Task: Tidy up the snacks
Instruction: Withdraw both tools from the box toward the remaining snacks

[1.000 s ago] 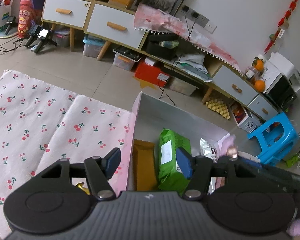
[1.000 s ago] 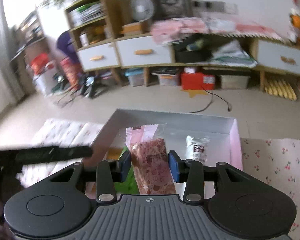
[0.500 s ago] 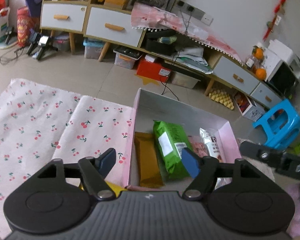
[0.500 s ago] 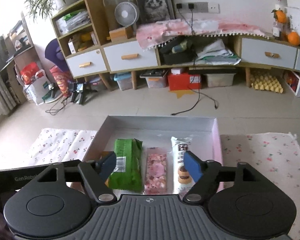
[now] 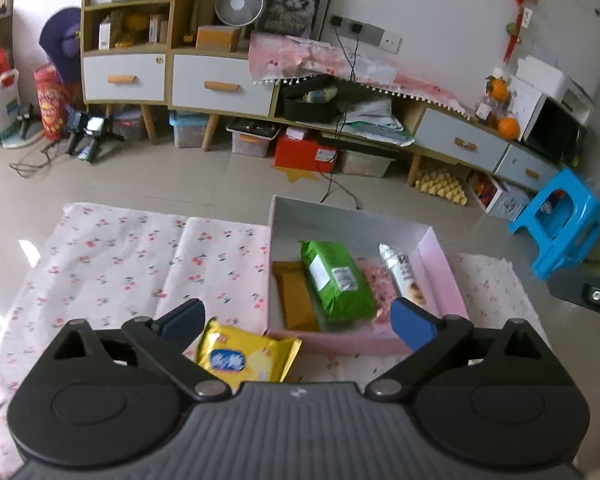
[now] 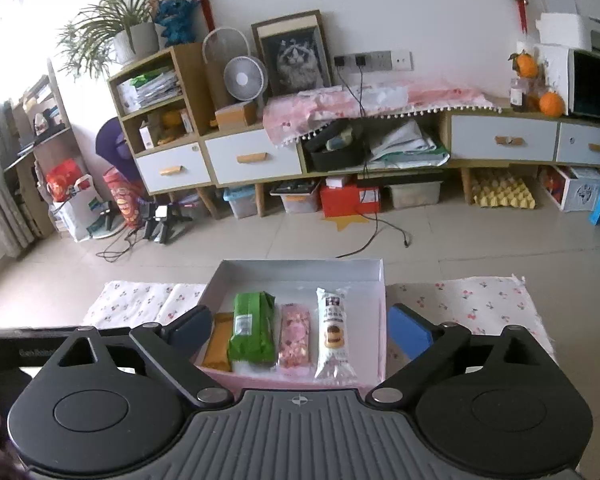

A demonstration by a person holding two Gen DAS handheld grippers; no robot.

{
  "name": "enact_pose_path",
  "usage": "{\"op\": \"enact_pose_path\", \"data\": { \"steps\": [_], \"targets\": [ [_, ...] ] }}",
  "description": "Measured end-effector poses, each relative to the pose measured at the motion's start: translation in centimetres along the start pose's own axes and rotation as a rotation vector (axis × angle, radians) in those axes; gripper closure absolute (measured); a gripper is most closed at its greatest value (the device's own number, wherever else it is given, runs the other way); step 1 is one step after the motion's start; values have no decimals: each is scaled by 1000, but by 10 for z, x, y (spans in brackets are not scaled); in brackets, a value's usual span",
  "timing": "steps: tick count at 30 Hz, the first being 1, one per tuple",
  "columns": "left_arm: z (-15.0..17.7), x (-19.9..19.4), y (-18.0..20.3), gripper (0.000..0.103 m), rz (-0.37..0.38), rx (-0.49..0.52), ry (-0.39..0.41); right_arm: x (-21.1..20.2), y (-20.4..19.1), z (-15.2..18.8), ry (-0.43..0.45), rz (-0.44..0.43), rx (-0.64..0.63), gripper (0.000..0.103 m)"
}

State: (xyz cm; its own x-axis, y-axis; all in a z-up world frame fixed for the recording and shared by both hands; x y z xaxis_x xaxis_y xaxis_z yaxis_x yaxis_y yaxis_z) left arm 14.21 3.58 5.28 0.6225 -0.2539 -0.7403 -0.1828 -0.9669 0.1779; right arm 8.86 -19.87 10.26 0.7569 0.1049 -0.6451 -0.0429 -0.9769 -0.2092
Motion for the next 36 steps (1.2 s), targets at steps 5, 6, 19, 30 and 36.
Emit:
{"op": "enact_pose_path", "data": {
  "steps": [5,6,19,30,36],
  "targets": [
    [15,-15,-2,3,-47,48,-24,-18,-6,23,0,-51,-34,3],
    [18,-17,-3,2,-56,55,-31,-20,-7,29,-3,-60,-45,3],
    [78,-21,-21,2,-64,60,-89,-16,-20,101,-65,-81,-110,3],
    [119,-11,-47,11,-97,-310,-259,18,-24,134,-319,-56,54,3],
    [131,-5,-45,26,-128,-361,-276,30,-32,139,-365,-44,135,3]
  ]
}}
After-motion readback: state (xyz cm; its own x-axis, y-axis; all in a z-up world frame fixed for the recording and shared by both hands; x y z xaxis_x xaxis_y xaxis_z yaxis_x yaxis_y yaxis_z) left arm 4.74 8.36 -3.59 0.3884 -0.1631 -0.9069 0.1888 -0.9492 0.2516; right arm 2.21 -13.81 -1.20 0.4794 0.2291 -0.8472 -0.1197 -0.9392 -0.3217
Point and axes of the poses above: each gripper's, at about its wrist camera, not at the fingertips, and x roughly the way its jaws point, y to its right, z to its underside, the point moved 2 cm from there along x, roughly the way its jaws point, and after that the axes turned 3 degrees about -y, right-handed, at the moved point
